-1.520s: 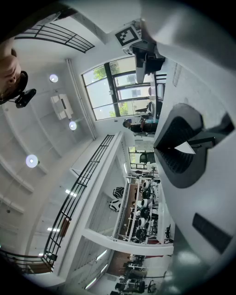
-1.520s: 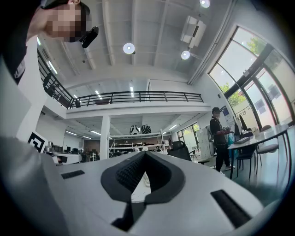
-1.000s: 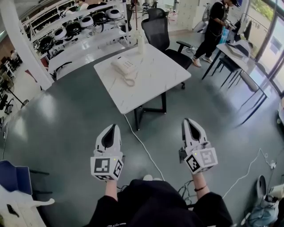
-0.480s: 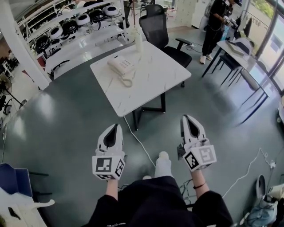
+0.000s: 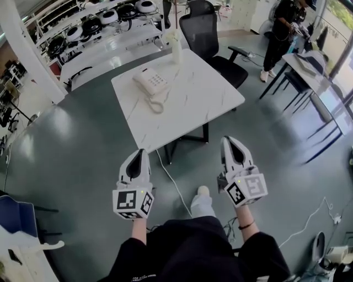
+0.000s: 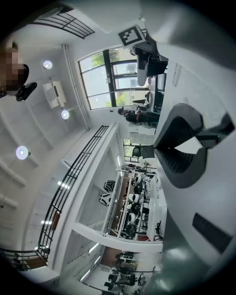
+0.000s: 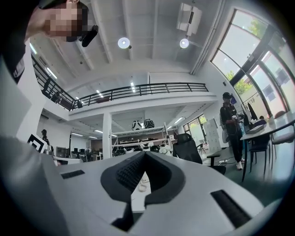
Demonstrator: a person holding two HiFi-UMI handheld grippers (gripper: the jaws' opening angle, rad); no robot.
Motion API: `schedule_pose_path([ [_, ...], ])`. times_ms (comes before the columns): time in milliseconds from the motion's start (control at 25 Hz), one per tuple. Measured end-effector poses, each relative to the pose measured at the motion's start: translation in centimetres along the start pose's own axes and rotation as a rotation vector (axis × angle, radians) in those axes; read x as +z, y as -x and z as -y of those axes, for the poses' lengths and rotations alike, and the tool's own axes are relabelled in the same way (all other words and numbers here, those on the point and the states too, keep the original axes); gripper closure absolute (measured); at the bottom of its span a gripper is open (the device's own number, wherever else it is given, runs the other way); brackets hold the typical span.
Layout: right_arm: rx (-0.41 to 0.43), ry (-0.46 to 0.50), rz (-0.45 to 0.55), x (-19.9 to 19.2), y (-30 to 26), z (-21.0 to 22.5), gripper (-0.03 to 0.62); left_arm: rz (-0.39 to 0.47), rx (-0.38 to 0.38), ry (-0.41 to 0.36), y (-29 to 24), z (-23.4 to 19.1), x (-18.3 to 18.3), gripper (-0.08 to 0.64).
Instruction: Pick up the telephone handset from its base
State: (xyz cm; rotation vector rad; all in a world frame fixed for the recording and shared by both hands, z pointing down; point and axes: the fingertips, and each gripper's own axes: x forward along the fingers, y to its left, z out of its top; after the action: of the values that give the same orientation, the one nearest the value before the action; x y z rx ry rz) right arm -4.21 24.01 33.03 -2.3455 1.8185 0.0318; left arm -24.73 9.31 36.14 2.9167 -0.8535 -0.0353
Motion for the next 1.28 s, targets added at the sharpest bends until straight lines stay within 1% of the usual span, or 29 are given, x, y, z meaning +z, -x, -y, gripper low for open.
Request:
schedule_pose_path([
  [160,0.04,-0.016,-0.025,-0.1,-3.3,3.9,0.6,-0.009,0.027,0.001,-4.5,1.6,0.0,0.561],
  [320,0.098,-0.025,-0.032,0.3,-7.1,7.3,0.6,0.002,0.085,0.008,-8.8,2.1,0.4,0.561],
  [440,0.141,-0.023,-0.035,0.8,-9.7,9.3,0.6,0.018,0.121,0.022,-11.8,2.6,1.0,0.561],
  [640,0.209,-0.043,-0.055,0.3,-13.6,12.1,0.6,0.018,0.171,0.029,-15.5,3.4,0.9,0.561],
  [920,0.288,-0.068,-0.076,-1.4,-17.8,13.8,0.6,0.001,0.257,0.02,-17.5,2.9,-0.4,0.561],
  [1080,0.324,-0.084,-0.092,-2.5,-19.5,13.7,0.6,-0.015,0.313,0.026,-17.8,1.7,-1.1,0.561],
  [1280,0.365,-0.093,-0.107,-3.3,-22.1,13.4,0.6,-0.022,0.357,0.036,-18.9,0.3,-1.3,0.561],
])
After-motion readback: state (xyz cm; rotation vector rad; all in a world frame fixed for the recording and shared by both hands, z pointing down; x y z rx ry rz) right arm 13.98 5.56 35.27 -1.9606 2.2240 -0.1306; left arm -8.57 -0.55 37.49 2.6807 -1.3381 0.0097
